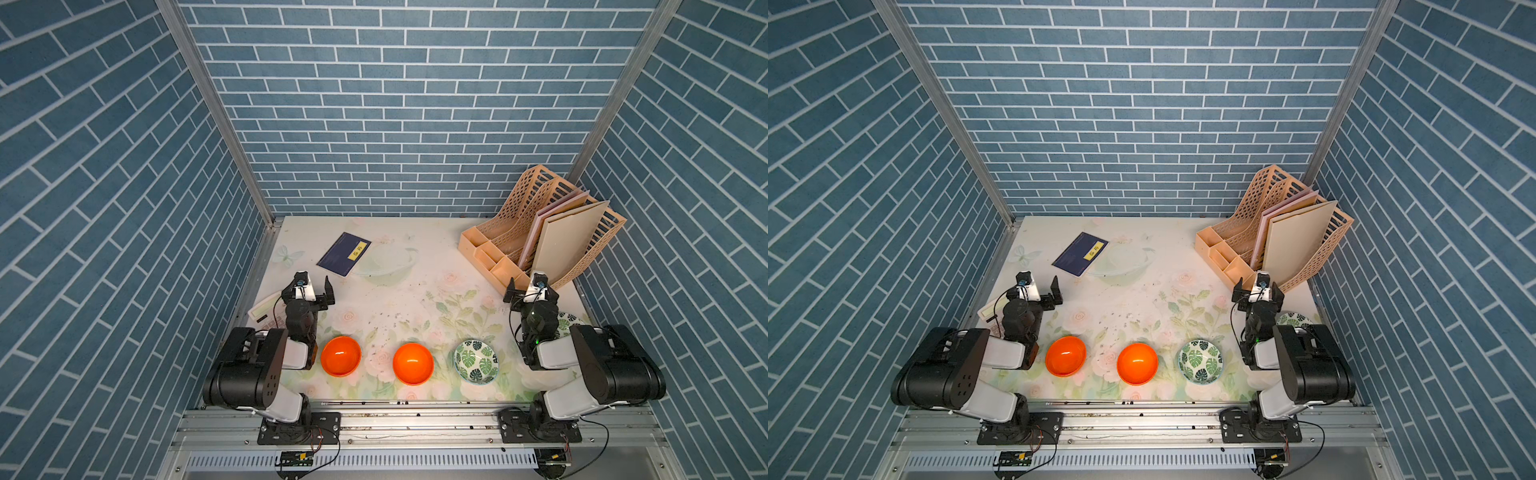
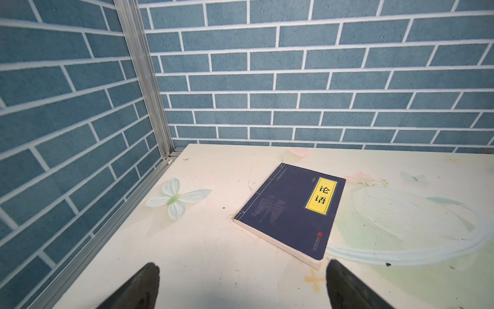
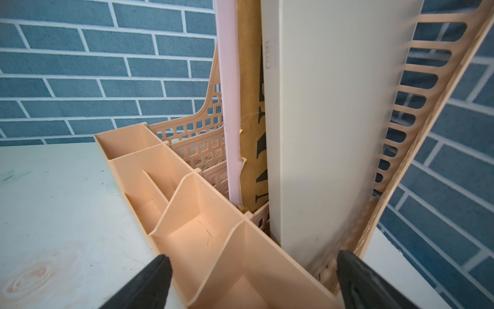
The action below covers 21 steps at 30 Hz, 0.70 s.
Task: Stack the bowls
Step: Pick up the bowl from the center of the board.
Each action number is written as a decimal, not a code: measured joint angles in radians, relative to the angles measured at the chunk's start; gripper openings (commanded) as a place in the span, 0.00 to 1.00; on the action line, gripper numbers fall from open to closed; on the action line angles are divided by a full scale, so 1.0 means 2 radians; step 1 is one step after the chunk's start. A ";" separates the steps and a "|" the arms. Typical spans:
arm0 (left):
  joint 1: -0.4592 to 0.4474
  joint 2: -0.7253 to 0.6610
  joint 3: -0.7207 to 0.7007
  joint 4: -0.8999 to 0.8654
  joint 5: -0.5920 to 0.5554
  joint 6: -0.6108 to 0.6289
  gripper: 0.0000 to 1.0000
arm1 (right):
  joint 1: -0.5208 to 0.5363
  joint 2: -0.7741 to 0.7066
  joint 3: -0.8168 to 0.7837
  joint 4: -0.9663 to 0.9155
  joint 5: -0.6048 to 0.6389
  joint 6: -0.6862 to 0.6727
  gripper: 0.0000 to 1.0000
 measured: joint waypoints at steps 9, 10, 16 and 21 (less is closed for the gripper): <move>0.010 -0.028 0.053 -0.105 0.006 -0.002 1.00 | 0.006 -0.027 0.023 -0.072 -0.011 -0.014 1.00; 0.007 -0.040 0.088 -0.154 -0.003 -0.002 1.00 | 0.014 -0.043 0.035 -0.099 -0.004 -0.018 1.00; -0.090 -0.097 0.362 -0.429 -0.134 0.008 1.00 | 0.098 -0.110 0.152 -0.241 0.029 -0.042 1.00; -0.153 -0.122 0.452 -0.557 -0.104 0.005 1.00 | 0.155 -0.104 0.236 -0.347 0.057 -0.054 1.00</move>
